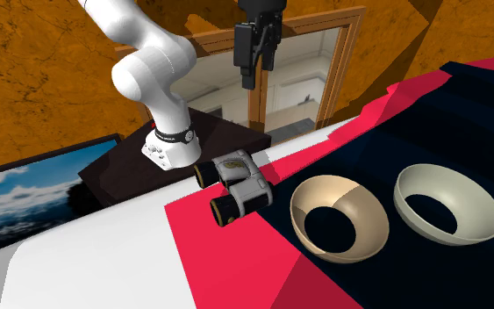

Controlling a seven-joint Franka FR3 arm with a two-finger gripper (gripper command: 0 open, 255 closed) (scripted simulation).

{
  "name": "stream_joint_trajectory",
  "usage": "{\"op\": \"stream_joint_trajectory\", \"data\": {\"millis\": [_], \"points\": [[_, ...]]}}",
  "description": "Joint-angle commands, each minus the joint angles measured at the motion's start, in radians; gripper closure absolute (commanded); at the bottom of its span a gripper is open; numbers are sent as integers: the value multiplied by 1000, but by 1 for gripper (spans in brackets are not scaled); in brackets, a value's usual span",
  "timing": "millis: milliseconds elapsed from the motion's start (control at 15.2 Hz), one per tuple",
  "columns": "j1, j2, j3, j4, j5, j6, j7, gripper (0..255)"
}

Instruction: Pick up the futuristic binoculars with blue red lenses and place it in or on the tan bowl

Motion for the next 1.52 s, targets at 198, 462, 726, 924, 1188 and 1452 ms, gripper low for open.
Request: {"op": "stream_joint_trajectory", "data": {"millis": [198, 462, 726, 924, 1188, 1452], "points": [[26, -29, -88, -85, -44, 49, -192, 0], [53, -33, -216, -167, -115, 119, -451, 0], [82, 11, -353, -213, -191, 199, -711, 0], [96, 45, -414, -232, -222, 249, -812, 0], [93, 64, -432, -274, -236, 309, -810, 0], [91, 79, -444, -299, -245, 349, -809, 0]]}}
